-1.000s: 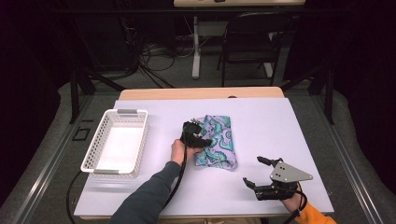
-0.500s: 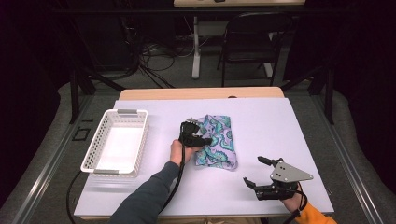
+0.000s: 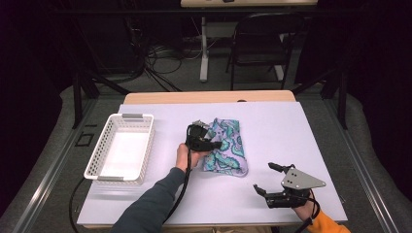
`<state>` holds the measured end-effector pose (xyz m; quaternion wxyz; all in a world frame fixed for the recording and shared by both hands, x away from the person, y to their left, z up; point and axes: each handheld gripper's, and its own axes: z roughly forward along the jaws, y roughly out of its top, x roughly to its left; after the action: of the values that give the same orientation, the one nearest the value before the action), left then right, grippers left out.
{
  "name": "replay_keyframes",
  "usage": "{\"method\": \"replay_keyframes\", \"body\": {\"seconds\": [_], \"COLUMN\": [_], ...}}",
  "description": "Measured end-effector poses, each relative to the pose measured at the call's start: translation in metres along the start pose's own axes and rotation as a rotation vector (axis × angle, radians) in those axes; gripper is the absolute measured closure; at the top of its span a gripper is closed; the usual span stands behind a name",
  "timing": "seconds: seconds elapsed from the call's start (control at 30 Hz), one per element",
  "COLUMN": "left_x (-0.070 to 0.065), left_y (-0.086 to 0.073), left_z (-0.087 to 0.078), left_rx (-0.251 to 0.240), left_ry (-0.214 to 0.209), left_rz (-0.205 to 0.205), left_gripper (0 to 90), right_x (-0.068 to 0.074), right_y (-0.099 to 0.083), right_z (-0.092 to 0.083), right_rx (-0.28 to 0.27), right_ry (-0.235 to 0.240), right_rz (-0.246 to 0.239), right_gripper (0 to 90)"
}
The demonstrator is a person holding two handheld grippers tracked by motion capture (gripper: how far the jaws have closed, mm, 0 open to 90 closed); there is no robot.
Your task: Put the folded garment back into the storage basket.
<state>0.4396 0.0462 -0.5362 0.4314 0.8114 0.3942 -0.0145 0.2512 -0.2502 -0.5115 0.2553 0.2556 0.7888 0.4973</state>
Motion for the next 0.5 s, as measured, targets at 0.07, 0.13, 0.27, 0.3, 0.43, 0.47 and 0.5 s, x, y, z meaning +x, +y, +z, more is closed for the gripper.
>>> {"method": "replay_keyframes", "body": {"seconds": [0.07,0.13,0.27,0.3,0.43,0.47,0.5], "left_x": [-0.001,-0.003,-0.006,-0.007,-0.011,-0.011,-0.012], "left_y": [0.001,0.003,0.005,0.006,0.008,0.009,0.01], "left_z": [-0.002,-0.004,-0.006,-0.008,-0.011,-0.012,-0.013], "left_rx": [-0.011,-0.009,-0.013,-0.014,-0.028,-0.027,-0.022], "left_ry": [-0.012,-0.015,-0.022,-0.026,-0.035,-0.04,-0.039], "left_rz": [-0.001,0.008,0.017,0.02,0.028,0.027,0.036], "left_gripper": [71.9,71.9,72.0,72.0,72.0,72.1,72.1], "right_x": [0.0,0.0,0.0,0.0,-0.001,-0.001,-0.001], "right_y": [0.0,0.0,0.0,0.0,0.0,0.0,0.0], "right_z": [0.0,0.0,0.0,0.0,-0.001,-0.001,-0.001], "right_rx": [-0.002,-0.003,-0.002,-0.002,-0.003,-0.003,-0.002], "right_ry": [0.0,0.002,-0.003,-0.003,-0.006,-0.007,-0.006], "right_rz": [-0.001,0.0,0.006,0.006,0.006,0.006,0.008], "right_gripper": [14.5,14.5,14.5,14.5,14.5,14.5,14.5]}}
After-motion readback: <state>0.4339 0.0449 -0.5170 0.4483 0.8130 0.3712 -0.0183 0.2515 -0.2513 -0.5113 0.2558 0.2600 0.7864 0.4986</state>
